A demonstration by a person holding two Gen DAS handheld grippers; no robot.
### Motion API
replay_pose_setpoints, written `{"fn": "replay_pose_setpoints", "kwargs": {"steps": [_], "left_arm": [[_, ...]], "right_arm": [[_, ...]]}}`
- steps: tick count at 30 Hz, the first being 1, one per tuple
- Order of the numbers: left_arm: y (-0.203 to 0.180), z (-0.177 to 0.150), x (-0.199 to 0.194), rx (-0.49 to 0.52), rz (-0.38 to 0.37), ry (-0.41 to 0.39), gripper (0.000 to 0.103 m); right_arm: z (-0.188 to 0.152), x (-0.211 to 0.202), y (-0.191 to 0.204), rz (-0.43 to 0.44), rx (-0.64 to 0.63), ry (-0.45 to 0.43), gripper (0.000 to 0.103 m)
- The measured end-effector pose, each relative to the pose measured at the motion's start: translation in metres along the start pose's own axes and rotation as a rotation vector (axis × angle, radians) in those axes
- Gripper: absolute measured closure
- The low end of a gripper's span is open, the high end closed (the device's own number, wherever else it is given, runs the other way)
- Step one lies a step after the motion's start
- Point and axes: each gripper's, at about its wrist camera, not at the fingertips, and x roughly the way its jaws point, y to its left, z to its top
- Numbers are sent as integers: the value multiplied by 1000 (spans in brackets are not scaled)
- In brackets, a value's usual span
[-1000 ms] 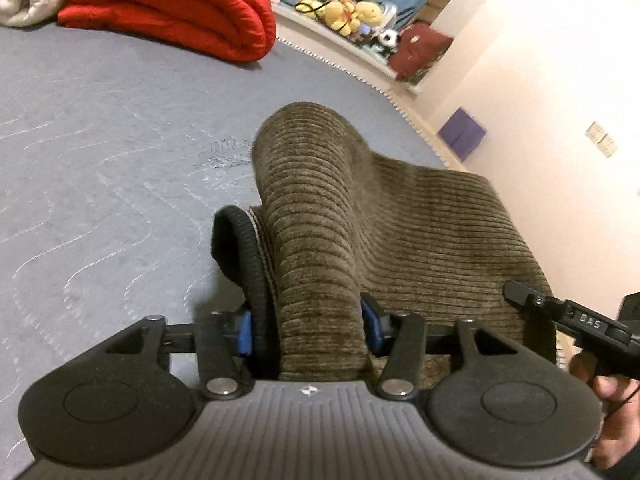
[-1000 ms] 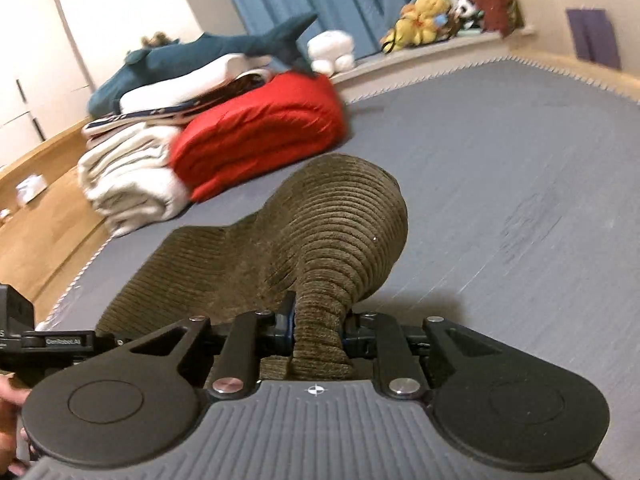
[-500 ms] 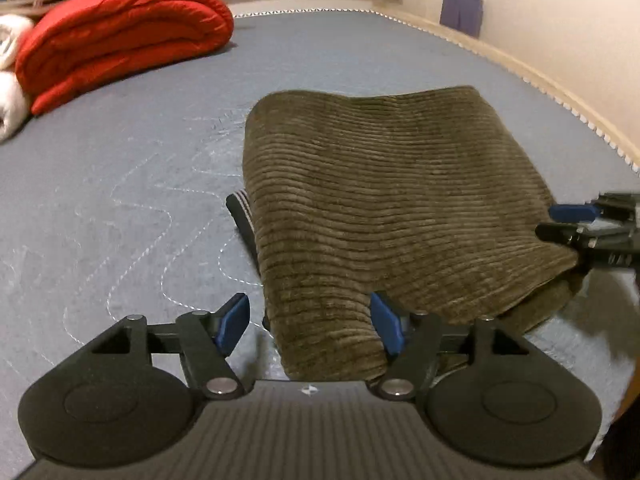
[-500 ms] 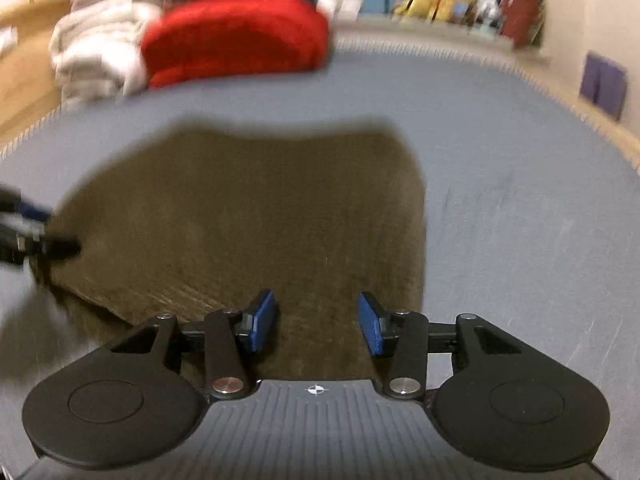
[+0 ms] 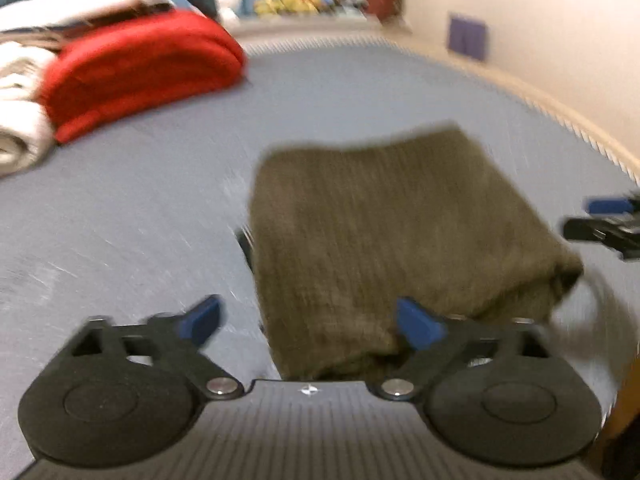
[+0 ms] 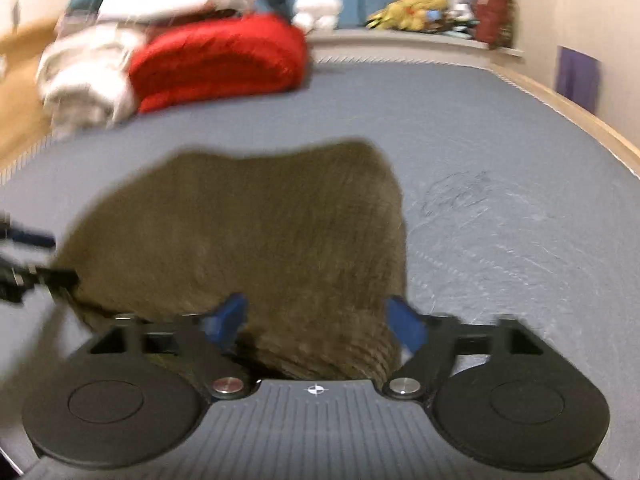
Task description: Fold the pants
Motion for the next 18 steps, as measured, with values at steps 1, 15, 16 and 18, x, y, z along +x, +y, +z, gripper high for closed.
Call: {"fn": "replay_pose_setpoints", "kwargs": {"steps": [1, 15, 16, 18], "left_arm": [[-2, 1, -7, -10, 14, -26, 0], [-52, -33, -21, -38, 8, 13, 0], [-51, -33, -19, -46, 9, 17, 0], [-49, -34, -16, -72, 6, 20, 0]], "right_arm": [[2, -13, 3, -14, 20, -33, 1], [-38, -23, 45, -112, -9, -146, 1], [-39, -19, 46, -118, -17, -134, 1], [-40, -10, 45, -125, -5, -99, 1]]}}
